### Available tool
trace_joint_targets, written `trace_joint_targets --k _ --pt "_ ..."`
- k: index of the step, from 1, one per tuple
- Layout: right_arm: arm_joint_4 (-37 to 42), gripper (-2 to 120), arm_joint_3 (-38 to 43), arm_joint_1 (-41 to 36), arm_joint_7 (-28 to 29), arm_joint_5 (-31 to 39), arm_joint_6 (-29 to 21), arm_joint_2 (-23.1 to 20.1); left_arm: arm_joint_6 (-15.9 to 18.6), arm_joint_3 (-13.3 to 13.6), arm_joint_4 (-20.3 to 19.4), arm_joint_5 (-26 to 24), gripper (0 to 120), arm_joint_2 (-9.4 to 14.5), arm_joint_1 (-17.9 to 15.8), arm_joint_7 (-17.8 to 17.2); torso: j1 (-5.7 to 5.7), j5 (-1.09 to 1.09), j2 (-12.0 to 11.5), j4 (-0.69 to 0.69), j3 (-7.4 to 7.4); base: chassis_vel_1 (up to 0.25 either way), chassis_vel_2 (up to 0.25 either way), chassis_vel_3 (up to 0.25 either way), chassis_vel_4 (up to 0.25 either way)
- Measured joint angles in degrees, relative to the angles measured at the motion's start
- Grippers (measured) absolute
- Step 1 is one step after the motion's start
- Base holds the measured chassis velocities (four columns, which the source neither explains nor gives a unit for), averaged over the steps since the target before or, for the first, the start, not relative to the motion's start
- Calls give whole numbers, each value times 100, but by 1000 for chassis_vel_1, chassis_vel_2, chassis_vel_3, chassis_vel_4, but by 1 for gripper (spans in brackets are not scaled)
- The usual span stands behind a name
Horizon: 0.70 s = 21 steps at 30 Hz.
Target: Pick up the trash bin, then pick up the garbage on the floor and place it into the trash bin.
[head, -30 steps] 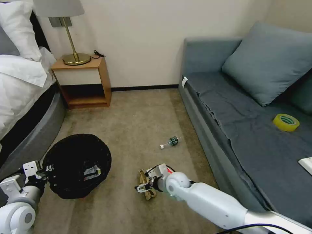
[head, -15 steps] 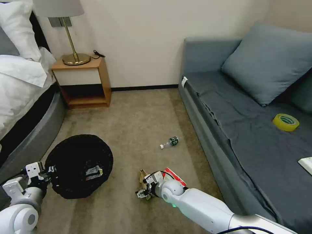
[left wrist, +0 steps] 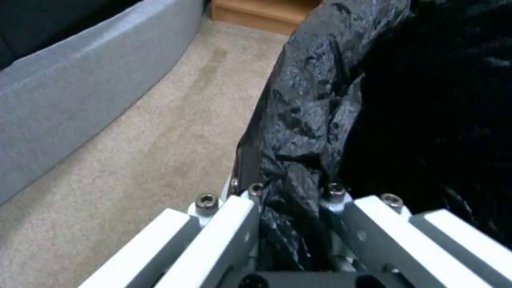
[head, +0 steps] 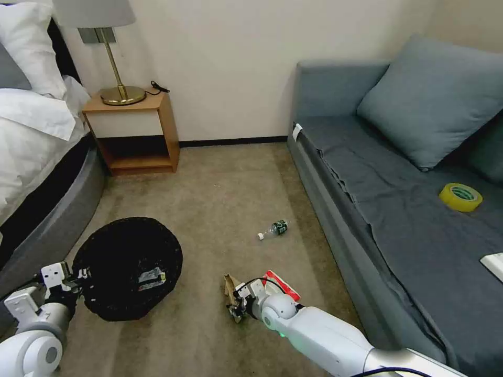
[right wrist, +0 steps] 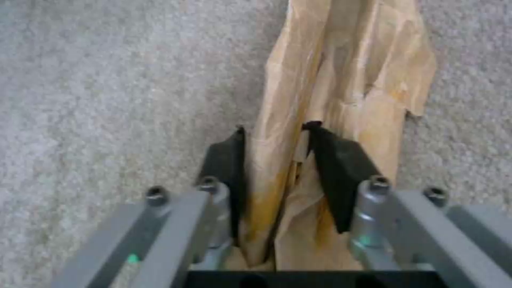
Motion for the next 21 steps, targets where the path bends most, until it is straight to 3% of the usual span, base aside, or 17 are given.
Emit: trace_joint_targets --k 7,14,21 --pt "19 1 83 -18 0 -44 51 -36 -6 46 -55 9 3 -23 29 5 0 0 0 0 0 0 0 0 0" --pt "279 0 247 -24 64 -62 83 -108 -3 98 -111 25 3 -67 45 -2 0 0 0 0 0 0 0 0 0" --pt "1331 0 786 -35 349 43 234 -626 21 92 -116 20 3 -122 55 -11 0 2 0 0 0 0 0 0 0"
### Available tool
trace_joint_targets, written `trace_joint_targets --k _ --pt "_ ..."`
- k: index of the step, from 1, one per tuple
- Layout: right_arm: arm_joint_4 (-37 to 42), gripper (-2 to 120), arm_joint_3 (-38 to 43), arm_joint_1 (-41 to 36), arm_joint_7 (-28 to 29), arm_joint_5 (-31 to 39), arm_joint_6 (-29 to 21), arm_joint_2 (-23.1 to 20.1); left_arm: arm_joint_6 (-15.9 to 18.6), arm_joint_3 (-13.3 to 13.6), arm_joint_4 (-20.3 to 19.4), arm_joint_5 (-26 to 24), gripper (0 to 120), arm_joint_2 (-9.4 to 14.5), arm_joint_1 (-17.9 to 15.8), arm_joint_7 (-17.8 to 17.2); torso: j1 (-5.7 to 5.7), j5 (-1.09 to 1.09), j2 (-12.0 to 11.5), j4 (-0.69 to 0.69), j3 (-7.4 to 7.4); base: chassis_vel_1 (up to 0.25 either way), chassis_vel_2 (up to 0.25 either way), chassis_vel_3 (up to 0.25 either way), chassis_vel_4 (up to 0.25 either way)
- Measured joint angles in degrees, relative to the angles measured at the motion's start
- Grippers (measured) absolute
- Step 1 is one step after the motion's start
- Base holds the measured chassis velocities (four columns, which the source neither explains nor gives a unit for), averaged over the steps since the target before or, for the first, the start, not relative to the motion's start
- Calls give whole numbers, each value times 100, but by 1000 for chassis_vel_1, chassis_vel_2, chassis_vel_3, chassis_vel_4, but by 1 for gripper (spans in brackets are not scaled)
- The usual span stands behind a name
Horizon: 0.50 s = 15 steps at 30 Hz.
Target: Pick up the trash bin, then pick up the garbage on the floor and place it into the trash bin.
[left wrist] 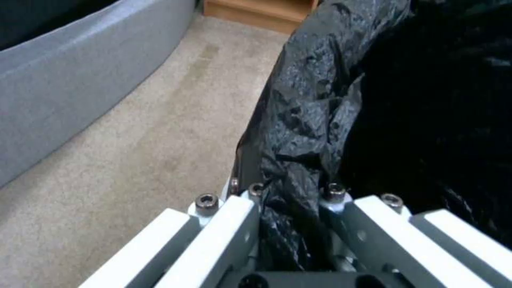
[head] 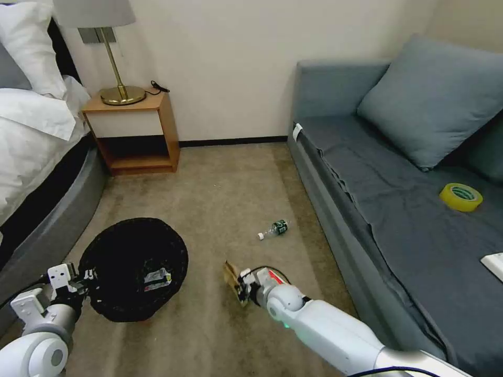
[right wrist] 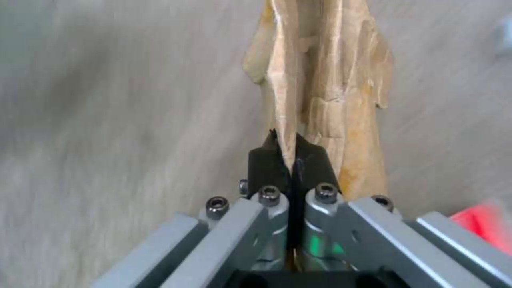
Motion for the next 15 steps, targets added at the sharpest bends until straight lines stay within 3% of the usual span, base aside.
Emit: trace_joint_targets --k 2,7,15 --pt "534 0 300 48 129 197 158 -360 7 20 16 -18 3 -14 9 11 0 -1 0 -1 0 0 0 0 0" --pt "1308 0 674 133 194 395 501 -735 19 88 31 -38 3 -33 11 32 0 0 0 -3 0 0 0 0 0" --pt "2880 0 545 478 -87 597 1183 -1000 105 357 -113 -59 3 -15 46 219 0 -2 0 0 -1 0 0 0 0"
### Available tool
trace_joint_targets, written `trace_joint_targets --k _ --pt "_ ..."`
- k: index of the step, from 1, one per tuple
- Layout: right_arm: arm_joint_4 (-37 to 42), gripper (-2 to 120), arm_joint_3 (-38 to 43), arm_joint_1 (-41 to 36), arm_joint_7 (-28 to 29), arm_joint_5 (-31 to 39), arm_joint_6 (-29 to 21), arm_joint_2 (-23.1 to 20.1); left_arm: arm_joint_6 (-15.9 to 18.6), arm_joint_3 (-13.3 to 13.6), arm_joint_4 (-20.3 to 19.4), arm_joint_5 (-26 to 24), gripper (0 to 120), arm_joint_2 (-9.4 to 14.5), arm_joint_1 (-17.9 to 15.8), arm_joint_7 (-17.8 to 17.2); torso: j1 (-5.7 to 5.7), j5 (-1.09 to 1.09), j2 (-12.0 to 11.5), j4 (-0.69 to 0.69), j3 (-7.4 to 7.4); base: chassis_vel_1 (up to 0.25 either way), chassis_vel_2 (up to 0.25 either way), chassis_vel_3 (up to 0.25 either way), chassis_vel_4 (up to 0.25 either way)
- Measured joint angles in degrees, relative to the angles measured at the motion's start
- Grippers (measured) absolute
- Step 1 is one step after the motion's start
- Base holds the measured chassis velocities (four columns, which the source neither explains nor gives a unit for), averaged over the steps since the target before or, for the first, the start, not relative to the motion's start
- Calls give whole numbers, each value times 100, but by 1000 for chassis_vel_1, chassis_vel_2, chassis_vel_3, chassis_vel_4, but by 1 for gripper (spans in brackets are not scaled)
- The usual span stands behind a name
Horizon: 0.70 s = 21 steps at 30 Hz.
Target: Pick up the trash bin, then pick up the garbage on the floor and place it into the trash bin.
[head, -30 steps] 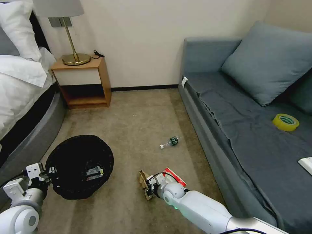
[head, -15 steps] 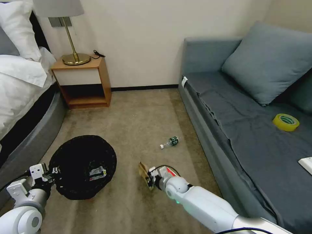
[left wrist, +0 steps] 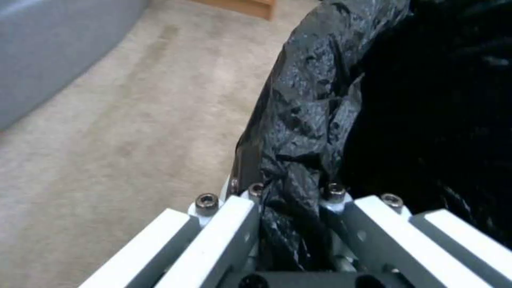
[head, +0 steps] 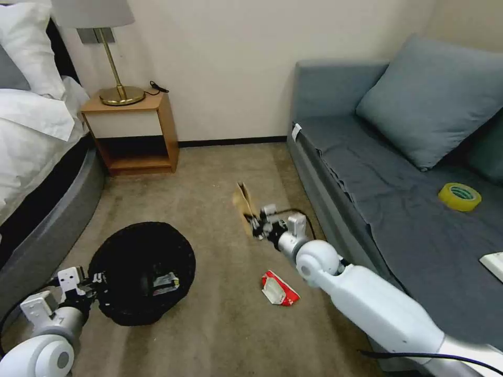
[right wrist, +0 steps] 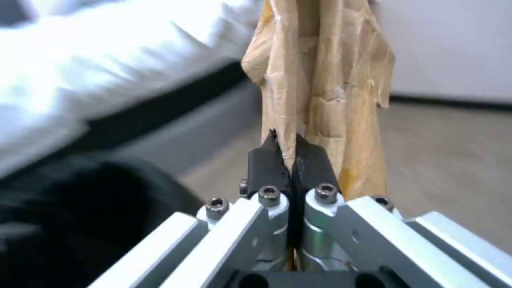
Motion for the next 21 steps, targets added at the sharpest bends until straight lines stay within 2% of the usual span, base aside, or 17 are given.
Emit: trace_joint_targets --k 2,7,10,16,21 --pt "354 0 -257 57 -94 -47 140 31 72 149 -40 -26 3 7 -28 4 0 0 0 1 0 0 0 0 0" --pt "693 0 -632 49 -279 -211 311 64 121 333 -45 -1 3 -5 -81 -16 0 0 0 1 0 0 0 0 0" --pt "854 0 -1093 -69 -514 -627 406 -48 156 509 -102 49 3 -9 -101 -22 0 -1 1 0 0 0 0 0 0" --pt "542 0 -1366 -521 -721 -1492 468 -64 217 708 -236 74 3 -56 -60 -55 0 0 0 0 0 0 0 0 0" --pt "320 1 -1423 -631 -658 -1725 477 -25 235 810 -332 77 3 -96 -22 -60 0 1 1 0 0 0 0 0 0"
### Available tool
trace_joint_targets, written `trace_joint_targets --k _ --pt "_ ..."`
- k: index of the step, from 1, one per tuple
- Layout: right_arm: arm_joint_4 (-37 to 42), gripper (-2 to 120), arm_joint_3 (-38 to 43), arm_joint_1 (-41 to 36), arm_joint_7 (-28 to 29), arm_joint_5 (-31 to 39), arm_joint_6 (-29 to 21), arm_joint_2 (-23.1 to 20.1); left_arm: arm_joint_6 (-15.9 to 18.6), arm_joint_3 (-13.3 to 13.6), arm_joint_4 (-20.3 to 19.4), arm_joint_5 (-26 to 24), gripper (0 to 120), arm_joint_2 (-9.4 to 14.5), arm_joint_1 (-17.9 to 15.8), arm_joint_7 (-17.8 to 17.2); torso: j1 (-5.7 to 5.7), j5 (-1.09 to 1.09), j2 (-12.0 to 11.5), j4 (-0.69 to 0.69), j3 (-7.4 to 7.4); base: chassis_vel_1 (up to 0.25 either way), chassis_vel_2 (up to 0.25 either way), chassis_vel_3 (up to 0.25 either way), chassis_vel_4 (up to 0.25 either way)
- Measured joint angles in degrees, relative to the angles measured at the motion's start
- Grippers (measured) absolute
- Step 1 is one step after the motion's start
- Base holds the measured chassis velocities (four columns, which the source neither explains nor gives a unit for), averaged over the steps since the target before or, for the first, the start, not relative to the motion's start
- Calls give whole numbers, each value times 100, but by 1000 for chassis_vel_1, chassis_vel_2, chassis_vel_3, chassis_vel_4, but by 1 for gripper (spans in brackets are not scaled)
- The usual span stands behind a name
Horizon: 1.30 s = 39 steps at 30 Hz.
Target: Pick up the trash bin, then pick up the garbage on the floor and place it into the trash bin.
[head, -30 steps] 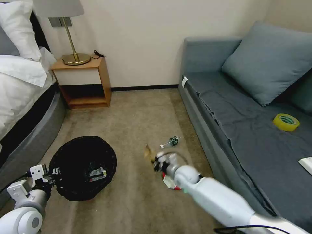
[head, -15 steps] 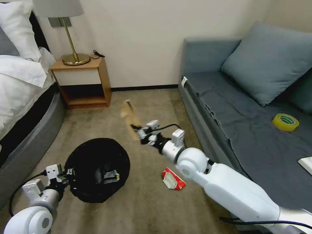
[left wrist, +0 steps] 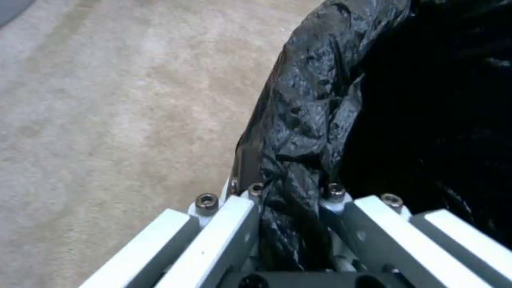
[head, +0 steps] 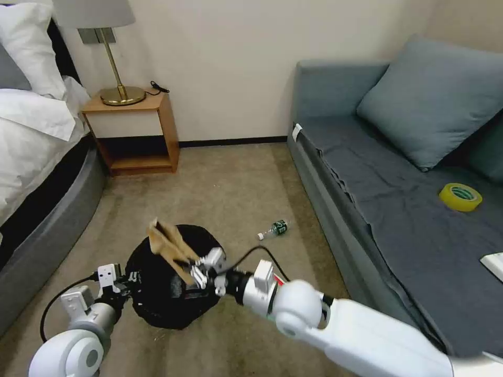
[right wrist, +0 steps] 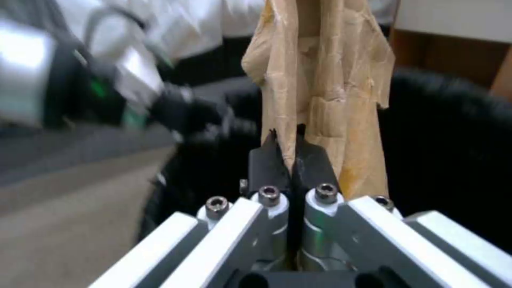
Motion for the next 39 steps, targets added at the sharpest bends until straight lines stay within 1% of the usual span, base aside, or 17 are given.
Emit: trace_joint_targets --k 2,5,7,8,9,12,14,15,19,22,24,26,30,33,34,36,39 --pt "-183 12 -4 -18 92 -121 2 34 1 45 -59 23 3 -20 44 5 0 0 0 0 0 0 0 0 0" --pt "-263 18 28 -34 156 -169 2 46 1 46 -72 26 3 -22 62 7 0 0 0 1 0 0 0 0 0" --pt "-319 29 86 -50 212 -212 -19 34 1 40 -87 22 3 -22 81 8 0 0 0 0 0 0 0 0 0" --pt "-323 29 92 -50 218 -218 -24 29 0 39 -89 20 3 -22 83 9 0 0 0 0 0 0 0 0 0" --pt "-337 37 109 -50 250 -239 -44 -2 -8 35 -94 10 3 -25 93 16 0 0 0 0 0 0 0 0 0" --pt "-340 43 128 -50 271 -245 -49 -43 -25 32 -92 7 3 -34 93 18 0 0 0 0 0 0 0 0 0" --pt "-327 55 247 -65 296 -246 -38 -92 -67 22 -51 21 3 -43 82 19 0 0 0 0 0 0 0 0 0" --pt "-327 55 247 -65 296 -246 -38 -92 -67 22 -51 21 3 -43 82 19 0 0 0 0 0 0 0 0 0" --pt "-264 69 690 -126 340 -215 -10 -195 -194 -50 28 237 3 -47 66 24 0 0 0 0 0 0 0 0 0" --pt "-780 82 1501 -164 216 -147 36 -463 -413 -198 94 457 3 -126 10 55 0 0 0 1 0 0 0 0 0" --pt "-940 85 1578 -166 186 -109 38 -501 -441 -218 97 485 3 -146 -1 55 0 0 0 0 0 0 0 0 0" --pt "-1604 98 1710 -182 -1 -21 45 -597 -522 -259 100 537 3 -197 -28 74 0 1 -1 -1 1 0 0 0 0" --pt "-2182 99 1713 -188 -267 -49 -83 -630 -578 -314 98 545 3 -215 -52 108 0 2 -2 -1 1 0 0 0 0" --pt "-2451 100 1604 -170 -786 806 -847 -680 -620 -376 123 510 3 -194 -84 158 0 1 -2 -1 0 0 0 0 0" --pt "-2451 100 1604 -170 -786 806 -847 -680 -620 -376 123 510 3 -194 -84 158 0 1 -2 -1 0 0 0 0 0" --pt "-2678 100 1498 -93 -1102 1397 -1437 -625 -636 -432 213 445 3 -158 -125 176 0 -3 -1 -1 0 0 0 0 0" --pt "-2943 100 1397 -8 -1162 1450 -1571 -501 -649 -482 285 404 3 -148 -158 188 0 0 -1 -1 0 0 0 0 0"
